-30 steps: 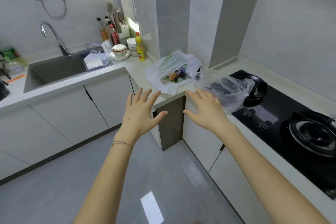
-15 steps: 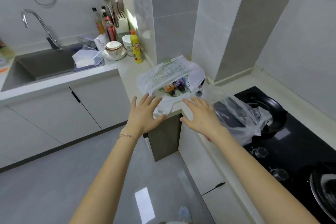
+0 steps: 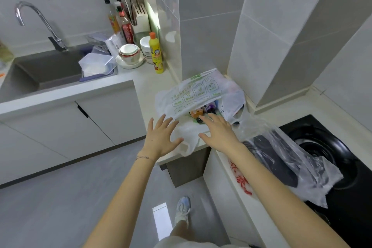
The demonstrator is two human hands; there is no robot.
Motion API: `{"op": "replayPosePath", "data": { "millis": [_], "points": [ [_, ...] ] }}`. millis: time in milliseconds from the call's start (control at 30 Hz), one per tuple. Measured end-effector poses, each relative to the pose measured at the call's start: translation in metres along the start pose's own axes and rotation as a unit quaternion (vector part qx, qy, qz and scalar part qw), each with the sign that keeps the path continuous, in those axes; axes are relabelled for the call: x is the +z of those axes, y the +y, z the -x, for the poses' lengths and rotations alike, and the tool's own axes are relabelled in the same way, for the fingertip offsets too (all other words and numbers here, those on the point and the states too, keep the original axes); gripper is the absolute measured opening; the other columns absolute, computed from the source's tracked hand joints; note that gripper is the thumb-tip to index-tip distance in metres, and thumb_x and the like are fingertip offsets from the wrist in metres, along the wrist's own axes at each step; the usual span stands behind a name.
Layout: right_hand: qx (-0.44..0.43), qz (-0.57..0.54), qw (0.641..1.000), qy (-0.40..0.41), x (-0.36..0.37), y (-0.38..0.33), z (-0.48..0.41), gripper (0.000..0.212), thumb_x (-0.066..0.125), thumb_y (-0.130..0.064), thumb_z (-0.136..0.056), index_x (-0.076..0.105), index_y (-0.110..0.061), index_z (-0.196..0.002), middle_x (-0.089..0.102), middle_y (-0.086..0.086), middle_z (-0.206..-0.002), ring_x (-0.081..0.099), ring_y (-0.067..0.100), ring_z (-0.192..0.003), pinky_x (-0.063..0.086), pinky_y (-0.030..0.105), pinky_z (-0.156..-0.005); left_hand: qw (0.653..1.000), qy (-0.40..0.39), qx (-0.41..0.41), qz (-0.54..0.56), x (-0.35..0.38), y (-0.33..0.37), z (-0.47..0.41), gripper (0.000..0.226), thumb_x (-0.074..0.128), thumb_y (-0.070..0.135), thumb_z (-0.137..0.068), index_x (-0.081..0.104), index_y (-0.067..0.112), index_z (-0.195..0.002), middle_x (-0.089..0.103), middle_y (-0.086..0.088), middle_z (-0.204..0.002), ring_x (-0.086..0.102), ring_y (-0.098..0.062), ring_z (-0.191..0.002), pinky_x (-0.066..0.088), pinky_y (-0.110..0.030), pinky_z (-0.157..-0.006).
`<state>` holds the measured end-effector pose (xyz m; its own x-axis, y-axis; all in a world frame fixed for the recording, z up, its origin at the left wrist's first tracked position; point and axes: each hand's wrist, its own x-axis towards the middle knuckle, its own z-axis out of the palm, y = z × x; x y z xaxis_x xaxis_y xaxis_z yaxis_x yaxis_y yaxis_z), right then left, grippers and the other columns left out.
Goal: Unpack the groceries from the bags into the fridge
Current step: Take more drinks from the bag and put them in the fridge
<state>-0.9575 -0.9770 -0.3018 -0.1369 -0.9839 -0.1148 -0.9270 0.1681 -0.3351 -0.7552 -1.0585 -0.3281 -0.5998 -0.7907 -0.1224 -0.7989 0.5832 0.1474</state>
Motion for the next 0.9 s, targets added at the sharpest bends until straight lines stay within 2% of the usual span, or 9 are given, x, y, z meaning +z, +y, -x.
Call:
{"op": "replayPosePath", "data": {
  "millis": [67,167,333,400,467,533,633,900],
  "points": [
    [0.005,0.001,1.0,-0.004,0.01,-0.001,-0.023,0.067,0.055,-0.04,-0.092,0.025,-0.028,-0.151,0.03,0.002,-0.15,0.028,0.026,-0.136,0.025,0.04,-0.11,1.0,-0.014,0.028,0.001,0.006,-0.01,-0.019,0.068,0.041,0.059,-0.094,0.024,0.028,-0.152,0.019,0.003,-0.161,-0.001,-0.019,-0.151,-0.009,-0.05,-0.117],
    [0.014,0.004,0.999,-0.031,0.027,-0.004,-0.054,0.068,0.057,-0.038,-0.091,0.027,-0.026,-0.15,0.029,0.0,-0.152,0.027,0.025,-0.137,0.027,0.042,-0.11,0.992,-0.045,0.116,-0.019,0.019,-0.021,-0.049,0.064,0.046,0.051,-0.095,0.026,0.026,-0.151,0.02,0.003,-0.161,-0.002,-0.018,-0.151,-0.014,-0.046,-0.117],
    [0.038,0.015,0.998,-0.042,0.05,-0.001,-0.086,0.067,0.058,-0.036,-0.091,0.03,-0.022,-0.149,0.03,0.002,-0.151,0.028,0.027,-0.137,0.027,0.041,-0.11,0.971,-0.045,0.214,-0.093,0.041,-0.036,-0.09,0.059,0.049,0.04,-0.097,0.032,0.018,-0.149,0.023,0.002,-0.16,0.001,-0.02,-0.151,-0.012,-0.046,-0.118],
    [0.043,0.014,0.998,-0.047,0.058,0.002,-0.095,0.066,0.058,-0.038,-0.09,0.031,-0.021,-0.148,0.03,0.001,-0.151,0.026,0.028,-0.138,0.025,0.041,-0.112,0.969,-0.025,0.233,-0.077,0.049,-0.043,-0.101,0.053,0.056,0.03,-0.095,0.043,0.015,-0.144,0.038,0.0,-0.153,0.012,-0.023,-0.15,-0.008,-0.047,-0.119],
    [0.041,0.012,0.998,-0.053,0.064,0.004,-0.103,0.064,0.059,-0.041,-0.089,0.036,-0.021,-0.146,0.033,0.0,-0.149,0.027,0.027,-0.138,0.023,0.04,-0.114,0.966,-0.006,0.249,-0.069,0.051,-0.048,-0.109,0.045,0.069,0.016,-0.085,0.059,0.012,-0.129,0.059,-0.002,-0.135,0.034,-0.028,-0.143,0.001,-0.048,-0.118],
    [0.036,0.014,0.998,-0.053,0.067,0.003,-0.111,0.06,0.06,-0.043,-0.089,0.042,-0.02,-0.142,0.036,0.0,-0.147,0.028,0.025,-0.137,0.021,0.041,-0.115,0.967,0.018,0.242,-0.081,0.053,-0.052,-0.115,0.044,0.082,0.01,-0.068,0.07,0.013,-0.11,0.07,-0.002,-0.114,0.052,-0.03,-0.129,0.016,-0.052,-0.113],
    [0.031,0.015,0.998,-0.049,0.07,0.0,-0.125,0.058,0.059,-0.04,-0.089,0.041,-0.022,-0.141,0.036,0.001,-0.146,0.026,0.023,-0.138,0.019,0.04,-0.115,0.973,0.022,0.213,-0.083,0.053,-0.059,-0.122,0.049,0.092,0.019,-0.05,0.073,0.014,-0.095,0.072,0.0,-0.103,0.062,-0.032,-0.117,0.035,-0.058,-0.104],
    [-0.003,0.02,0.998,-0.062,0.077,-0.012,-0.17,0.041,0.057,-0.031,-0.091,0.051,-0.014,-0.128,0.04,0.006,-0.143,0.029,0.026,-0.136,0.019,0.038,-0.113,0.987,0.016,0.137,-0.086,0.06,-0.088,-0.137,0.055,0.095,0.025,-0.043,0.074,0.018,-0.093,0.072,0.006,-0.092,0.065,-0.033,-0.109,0.038,-0.061,-0.101]
  ]
}}
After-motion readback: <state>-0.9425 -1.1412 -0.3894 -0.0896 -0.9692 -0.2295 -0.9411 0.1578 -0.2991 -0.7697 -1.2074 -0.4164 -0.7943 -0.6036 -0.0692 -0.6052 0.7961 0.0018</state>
